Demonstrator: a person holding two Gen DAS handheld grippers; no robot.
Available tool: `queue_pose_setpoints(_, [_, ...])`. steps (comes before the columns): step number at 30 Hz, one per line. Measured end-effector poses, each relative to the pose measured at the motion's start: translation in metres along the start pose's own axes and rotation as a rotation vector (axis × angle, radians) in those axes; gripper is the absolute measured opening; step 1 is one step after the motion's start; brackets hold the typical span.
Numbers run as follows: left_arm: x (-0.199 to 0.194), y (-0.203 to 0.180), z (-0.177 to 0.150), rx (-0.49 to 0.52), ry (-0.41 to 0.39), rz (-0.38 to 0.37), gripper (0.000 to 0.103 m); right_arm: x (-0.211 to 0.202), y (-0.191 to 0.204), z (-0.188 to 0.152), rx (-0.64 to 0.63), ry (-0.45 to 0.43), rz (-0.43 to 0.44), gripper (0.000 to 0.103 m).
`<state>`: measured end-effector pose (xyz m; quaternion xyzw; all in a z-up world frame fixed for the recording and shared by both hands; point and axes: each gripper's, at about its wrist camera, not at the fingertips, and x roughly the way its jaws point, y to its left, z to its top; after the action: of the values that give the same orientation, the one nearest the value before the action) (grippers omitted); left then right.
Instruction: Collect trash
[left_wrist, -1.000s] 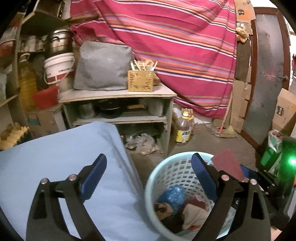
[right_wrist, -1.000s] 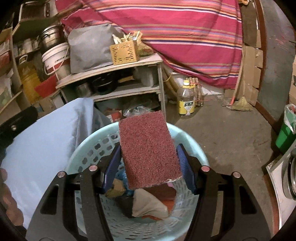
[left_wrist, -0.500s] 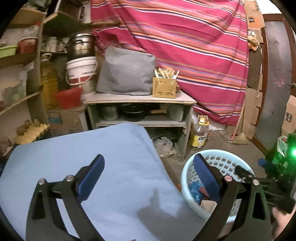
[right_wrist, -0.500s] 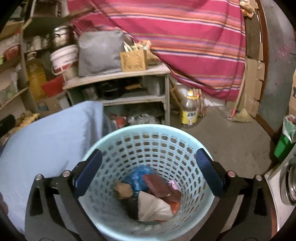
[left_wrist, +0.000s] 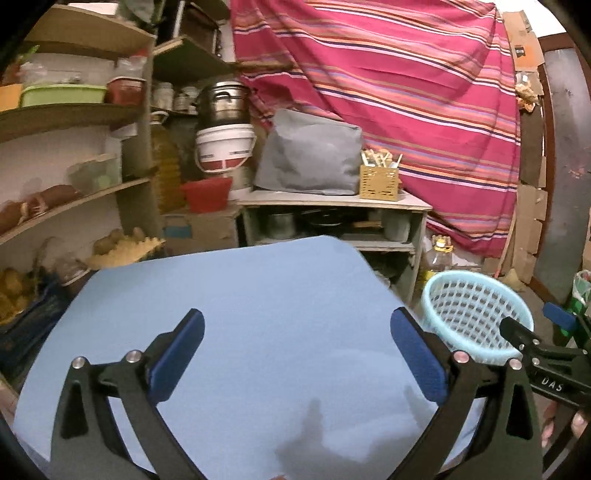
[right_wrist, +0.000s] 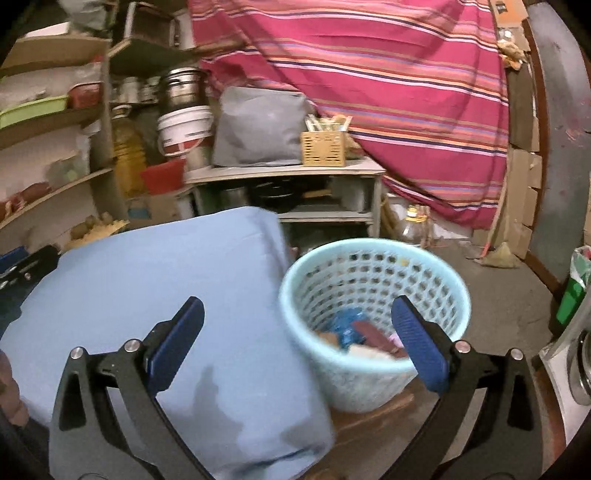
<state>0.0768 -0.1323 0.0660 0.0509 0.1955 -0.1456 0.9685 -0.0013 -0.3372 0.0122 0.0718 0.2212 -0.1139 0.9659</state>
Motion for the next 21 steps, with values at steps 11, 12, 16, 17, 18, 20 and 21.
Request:
queue_pose_setpoints(11, [-0.05, 0.049, -0.065, -0.037, 0.014, 0.08, 0.099, -0.034, 0.069, -0.044, -0.057, -0.017, 0.035, 0.099])
queue_pose_setpoints(12, [-0.053, 0.052, -0.07, -0.038, 0.011, 0.085, 0.099, -0.036, 0.075, -0.048, -0.066, -0.022, 0.034, 0.099])
queue_pose_setpoints(16, [-0.061, 0.059, -0.084, -0.029, -0.002, 0.137, 0.099, -0.041, 0.091, -0.058, -0.092, -0.038, 0.03, 0.099])
queue_pose_setpoints(17, [-0.062, 0.061, -0.087, -0.034, -0.002, 0.145, 0.099, -0.042, 0.095, -0.061, -0.093, -0.04, 0.031, 0.099])
queue_pose_setpoints(18, [-0.063, 0.064, -0.09, -0.043, 0.0, 0.15, 0.099, -0.042, 0.098, -0.062, -0.095, -0.042, 0.036, 0.099])
queue_pose_setpoints(20, [-0.065, 0.068, -0.095, -0.052, -0.004, 0.159, 0.099, -0.044, 0.102, -0.066, -0.097, -0.047, 0.045, 0.099])
queue_pose_setpoints(21, [-0.065, 0.069, -0.097, -0.049, -0.01, 0.171, 0.099, -0.044, 0.103, -0.066, -0.096, -0.05, 0.044, 0.099])
